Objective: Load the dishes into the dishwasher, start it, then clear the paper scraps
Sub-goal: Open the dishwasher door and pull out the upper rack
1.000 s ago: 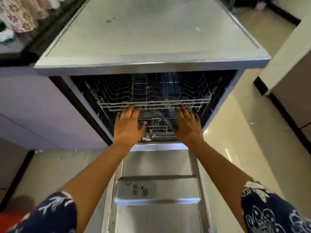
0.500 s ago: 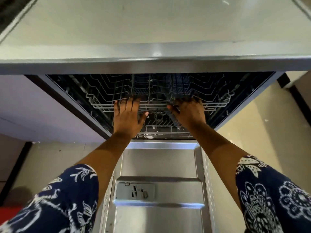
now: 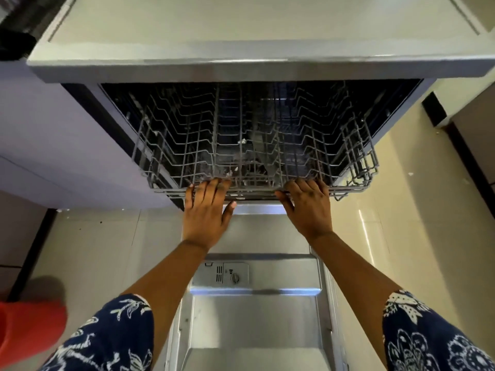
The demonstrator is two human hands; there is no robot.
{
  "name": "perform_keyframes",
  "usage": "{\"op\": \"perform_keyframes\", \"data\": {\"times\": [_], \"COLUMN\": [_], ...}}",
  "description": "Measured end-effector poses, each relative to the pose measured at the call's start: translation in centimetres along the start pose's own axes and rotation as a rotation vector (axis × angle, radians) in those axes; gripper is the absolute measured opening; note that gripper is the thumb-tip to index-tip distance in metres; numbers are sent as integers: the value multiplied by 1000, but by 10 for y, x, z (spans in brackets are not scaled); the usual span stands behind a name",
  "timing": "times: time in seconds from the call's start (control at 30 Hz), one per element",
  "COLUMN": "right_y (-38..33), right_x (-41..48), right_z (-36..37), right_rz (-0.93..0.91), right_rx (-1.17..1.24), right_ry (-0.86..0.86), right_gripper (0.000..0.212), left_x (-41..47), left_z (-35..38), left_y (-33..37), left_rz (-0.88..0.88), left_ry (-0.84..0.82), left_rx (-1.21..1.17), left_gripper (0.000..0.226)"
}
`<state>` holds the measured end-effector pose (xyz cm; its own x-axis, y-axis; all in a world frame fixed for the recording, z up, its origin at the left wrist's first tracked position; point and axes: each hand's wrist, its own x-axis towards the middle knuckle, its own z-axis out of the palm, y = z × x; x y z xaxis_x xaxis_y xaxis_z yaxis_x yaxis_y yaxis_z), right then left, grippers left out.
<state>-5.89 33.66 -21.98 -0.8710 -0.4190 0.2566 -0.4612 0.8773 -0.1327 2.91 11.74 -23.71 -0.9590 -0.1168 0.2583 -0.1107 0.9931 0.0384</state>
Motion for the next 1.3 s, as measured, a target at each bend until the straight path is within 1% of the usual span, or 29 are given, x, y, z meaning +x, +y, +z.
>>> {"op": "perform_keyframes", "data": {"times": [0.1, 0.2, 0.33, 0.43, 0.5, 0.57, 0.7, 0.83, 0.97, 1.1, 1.17, 1.2, 1.3], "right_y": [-8, -16, -20, -25, -25, -23, -18, -17, -7, 2, 6, 7, 1], "right_x": [-27, -49, -71, -85, -88, -95, -127, -135, -140, -145, -136, -130, -113], "right_z": [-8, -14, -24, -31, -36, -39, -38, -35, -39, -41, -41, -41, -44], "right_rz": [14, 40, 70, 93, 95, 72, 43, 42, -16, -71, -174, -232, -314], "right_rx": [11, 28, 82, 95, 92, 73, 59, 62, 56, 31, -21, -44, -42], "right_ry": [-7, -16, -32, -30, -53, -79, -50, -4, 21, 0, -30, -33, 23], "right_gripper": [37, 33, 40, 33, 28, 29, 33, 40, 39, 43, 50, 50, 42], "left_x": [-25, -47, -71, -84, -85, -89, -115, -124, -129, -138, -135, -131, -119], "left_z": [-10, -18, -25, -33, -39, -44, -43, -42, -43, -40, -39, -40, -45], "left_y": [6, 8, 12, 21, 25, 25, 24, 32, 35, 42, 37, 33, 12], "left_rz": [-24, -29, -32, -34, -50, -64, -11, -40, -32, -42, -14, 11, 54], "left_ry": [-3, -32, -82, -93, -69, -34, 32, 104, 135, 80, 62, 66, 110], "left_rx": [20, 25, 3, -23, -51, -75, -38, -57, -96, -108, -95, -95, -118], "left_gripper": [44, 45, 48, 44, 38, 33, 25, 23, 22, 26, 26, 24, 14]}}
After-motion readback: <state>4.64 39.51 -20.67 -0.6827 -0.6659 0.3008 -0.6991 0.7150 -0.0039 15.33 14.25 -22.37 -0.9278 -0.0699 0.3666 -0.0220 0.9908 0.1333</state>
